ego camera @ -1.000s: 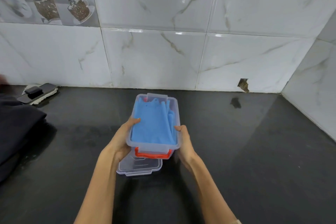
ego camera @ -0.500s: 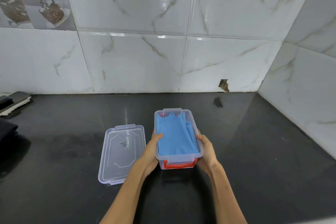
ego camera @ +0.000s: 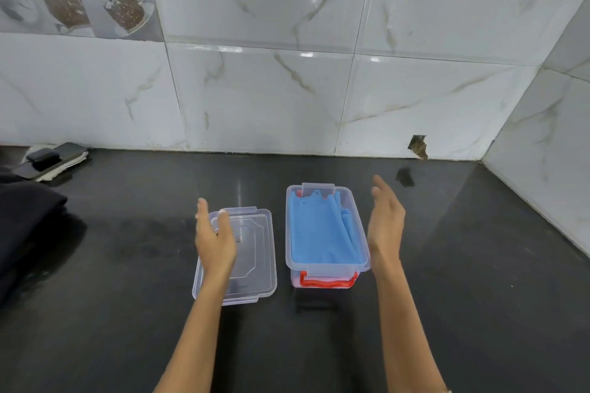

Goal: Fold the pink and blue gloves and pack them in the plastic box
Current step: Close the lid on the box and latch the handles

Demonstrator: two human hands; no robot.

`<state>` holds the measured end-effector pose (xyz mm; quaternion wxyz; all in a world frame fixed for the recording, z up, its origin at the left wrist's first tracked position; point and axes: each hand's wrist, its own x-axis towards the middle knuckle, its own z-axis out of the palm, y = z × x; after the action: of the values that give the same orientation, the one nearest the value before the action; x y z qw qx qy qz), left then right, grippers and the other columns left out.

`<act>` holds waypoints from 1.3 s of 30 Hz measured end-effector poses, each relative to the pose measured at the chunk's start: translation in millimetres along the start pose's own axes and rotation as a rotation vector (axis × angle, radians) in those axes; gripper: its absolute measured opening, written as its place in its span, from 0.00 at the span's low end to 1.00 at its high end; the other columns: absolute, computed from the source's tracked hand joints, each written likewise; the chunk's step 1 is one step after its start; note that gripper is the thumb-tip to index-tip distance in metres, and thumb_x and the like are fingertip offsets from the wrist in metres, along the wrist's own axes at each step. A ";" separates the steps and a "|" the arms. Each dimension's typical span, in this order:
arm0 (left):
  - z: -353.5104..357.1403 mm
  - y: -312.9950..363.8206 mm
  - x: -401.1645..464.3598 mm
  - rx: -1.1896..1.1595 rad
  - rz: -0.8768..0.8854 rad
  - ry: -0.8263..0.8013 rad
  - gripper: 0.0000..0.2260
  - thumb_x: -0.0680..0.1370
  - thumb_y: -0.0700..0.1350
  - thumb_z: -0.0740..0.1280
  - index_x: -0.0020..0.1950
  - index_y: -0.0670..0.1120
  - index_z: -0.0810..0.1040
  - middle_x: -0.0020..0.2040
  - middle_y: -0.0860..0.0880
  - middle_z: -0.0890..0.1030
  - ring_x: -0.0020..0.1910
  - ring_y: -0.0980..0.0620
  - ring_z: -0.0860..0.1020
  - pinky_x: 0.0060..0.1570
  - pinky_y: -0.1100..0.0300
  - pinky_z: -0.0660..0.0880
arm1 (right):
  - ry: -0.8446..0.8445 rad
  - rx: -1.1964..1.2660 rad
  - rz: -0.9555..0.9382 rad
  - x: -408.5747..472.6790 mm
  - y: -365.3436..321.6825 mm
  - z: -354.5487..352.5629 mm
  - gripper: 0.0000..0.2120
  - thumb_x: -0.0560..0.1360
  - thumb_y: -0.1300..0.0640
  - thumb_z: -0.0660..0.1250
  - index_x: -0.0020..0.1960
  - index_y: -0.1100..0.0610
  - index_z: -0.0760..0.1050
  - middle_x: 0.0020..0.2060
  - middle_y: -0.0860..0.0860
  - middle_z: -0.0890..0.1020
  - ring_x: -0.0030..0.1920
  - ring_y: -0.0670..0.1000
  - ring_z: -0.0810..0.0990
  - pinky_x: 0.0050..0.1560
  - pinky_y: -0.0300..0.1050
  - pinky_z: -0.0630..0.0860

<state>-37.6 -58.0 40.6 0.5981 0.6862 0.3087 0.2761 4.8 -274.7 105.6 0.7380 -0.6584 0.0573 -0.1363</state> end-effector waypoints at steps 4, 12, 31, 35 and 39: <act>-20.9 -20.7 3.8 0.264 0.025 0.086 0.23 0.83 0.42 0.54 0.78 0.42 0.56 0.79 0.46 0.55 0.78 0.49 0.50 0.76 0.50 0.50 | -0.171 0.012 -0.236 -44.6 -15.3 50.6 0.17 0.78 0.57 0.58 0.65 0.45 0.72 0.63 0.41 0.76 0.62 0.43 0.75 0.61 0.32 0.72; -38.0 -28.6 -9.0 0.720 -0.205 0.061 0.08 0.76 0.42 0.63 0.46 0.40 0.80 0.51 0.40 0.79 0.52 0.38 0.75 0.46 0.48 0.77 | -0.779 -0.399 -0.110 -119.5 76.8 111.6 0.20 0.80 0.52 0.59 0.71 0.45 0.65 0.70 0.42 0.69 0.70 0.45 0.68 0.69 0.38 0.63; -25.0 56.6 -28.9 0.288 0.197 0.131 0.06 0.74 0.41 0.69 0.49 0.44 0.84 0.41 0.48 0.84 0.36 0.57 0.78 0.34 0.70 0.70 | -0.537 0.093 0.305 -79.2 24.5 137.9 0.06 0.74 0.54 0.69 0.40 0.46 0.80 0.31 0.40 0.83 0.35 0.38 0.83 0.33 0.29 0.77; -3.0 61.9 -51.0 0.118 0.313 -0.005 0.13 0.72 0.38 0.72 0.55 0.46 0.81 0.42 0.58 0.79 0.39 0.67 0.76 0.35 0.79 0.72 | -0.437 0.093 0.379 -55.8 11.1 122.2 0.09 0.71 0.53 0.73 0.50 0.52 0.79 0.46 0.48 0.83 0.48 0.48 0.82 0.52 0.46 0.81; 9.6 66.3 -61.1 -0.059 0.354 -0.328 0.19 0.74 0.34 0.70 0.62 0.48 0.77 0.51 0.65 0.77 0.50 0.68 0.78 0.56 0.71 0.76 | -0.375 0.148 0.365 -24.0 -0.3 89.7 0.10 0.71 0.62 0.72 0.50 0.53 0.78 0.51 0.57 0.83 0.52 0.55 0.82 0.57 0.51 0.79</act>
<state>-64.3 -116.5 104.5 0.6024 0.7474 0.0741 0.2704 5.5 -182.3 115.0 0.7941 -0.5953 0.0272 0.1195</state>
